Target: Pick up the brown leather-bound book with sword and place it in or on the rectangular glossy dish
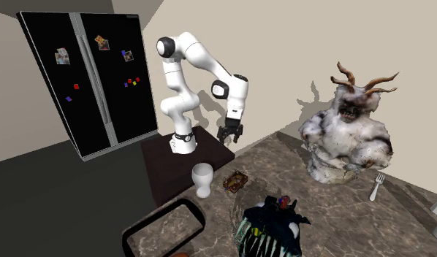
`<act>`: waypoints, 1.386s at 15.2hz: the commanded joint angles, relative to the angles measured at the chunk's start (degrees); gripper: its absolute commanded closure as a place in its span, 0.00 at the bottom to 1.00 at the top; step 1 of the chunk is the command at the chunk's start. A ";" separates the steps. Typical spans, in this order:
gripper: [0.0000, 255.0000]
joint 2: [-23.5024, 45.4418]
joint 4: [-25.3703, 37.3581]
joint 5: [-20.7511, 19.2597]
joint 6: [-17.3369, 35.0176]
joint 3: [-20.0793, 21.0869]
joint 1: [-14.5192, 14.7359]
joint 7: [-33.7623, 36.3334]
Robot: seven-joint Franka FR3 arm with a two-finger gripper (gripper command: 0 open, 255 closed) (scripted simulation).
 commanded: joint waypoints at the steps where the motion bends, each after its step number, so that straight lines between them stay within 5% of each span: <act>1: 0.00 3.64 -0.72 -1.33 4.05 0.91 -0.17 1.40; 9: 0.00 21.67 2.80 -11.78 15.56 4.12 -0.49 11.30; 21: 0.00 27.17 2.29 -17.26 20.88 2.51 -0.81 15.06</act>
